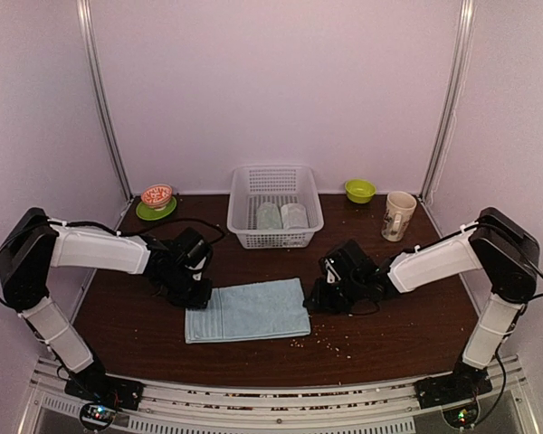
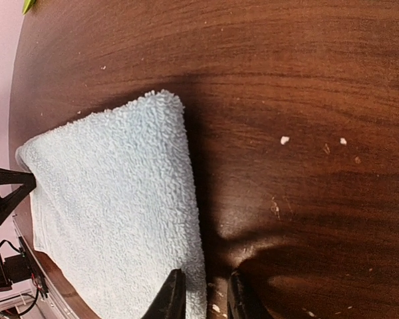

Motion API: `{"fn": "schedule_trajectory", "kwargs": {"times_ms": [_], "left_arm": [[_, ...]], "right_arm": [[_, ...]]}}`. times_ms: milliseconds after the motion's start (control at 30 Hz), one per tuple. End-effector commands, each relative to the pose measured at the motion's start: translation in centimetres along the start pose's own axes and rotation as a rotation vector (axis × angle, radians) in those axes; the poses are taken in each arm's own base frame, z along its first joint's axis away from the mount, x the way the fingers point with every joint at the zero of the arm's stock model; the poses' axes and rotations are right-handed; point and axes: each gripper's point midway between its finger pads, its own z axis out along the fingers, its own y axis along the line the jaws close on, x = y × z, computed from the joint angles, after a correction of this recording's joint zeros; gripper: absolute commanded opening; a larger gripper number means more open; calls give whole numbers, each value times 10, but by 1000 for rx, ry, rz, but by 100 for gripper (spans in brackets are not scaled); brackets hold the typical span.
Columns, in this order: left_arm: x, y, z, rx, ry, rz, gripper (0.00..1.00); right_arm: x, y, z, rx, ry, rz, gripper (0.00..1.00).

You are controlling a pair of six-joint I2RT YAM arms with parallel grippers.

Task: Roll the towels
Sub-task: Roll the towel at the center of the board.

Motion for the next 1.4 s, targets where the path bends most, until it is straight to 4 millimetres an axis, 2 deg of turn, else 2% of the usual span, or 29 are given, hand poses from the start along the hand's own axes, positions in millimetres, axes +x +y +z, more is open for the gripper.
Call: {"fn": "schedule_trajectory", "kwargs": {"times_ms": [0, 100, 167, 233, 333, 400, 467, 567, 800, 900, 1000, 1200, 1367], "left_arm": [[2, 2, 6, 6, -12, 0, 0], [9, 8, 9, -13, 0, -5, 0], [14, 12, 11, -26, 9, -10, 0], [19, 15, 13, -33, 20, -17, 0], [24, 18, 15, -36, 32, -18, 0], [25, 14, 14, -18, 32, -16, 0], [24, 2, 13, 24, 29, 1, 0], [24, -27, 9, 77, 28, 51, 0], [29, -105, 8, 179, 37, 150, 0], [22, -117, 5, 154, 27, 199, 0], [12, -125, -8, 172, -6, 217, 0], [4, -155, -36, 303, -17, 298, 9], [-6, -171, -38, 342, -35, 326, 8]], "right_arm": [[16, -6, 10, -19, 62, 29, 26], [18, -5, 13, -27, 72, 43, 30], [22, -9, 16, -19, 85, 54, 26], [24, -12, 19, -19, 92, 64, 18], [23, -17, 17, -2, 77, 67, 1], [18, -23, 10, 21, 55, 60, 0], [12, -30, 0, 48, 32, 41, 0], [5, -43, -21, 102, 12, 15, 0], [-2, -81, -89, 249, -47, -72, 0], [-3, -90, -107, 294, -54, -107, 0], [-5, -89, -112, 303, -63, -131, 0], [-13, -82, -108, 287, -80, -150, 0], [-20, -67, -108, 276, -91, -177, 0]]}}
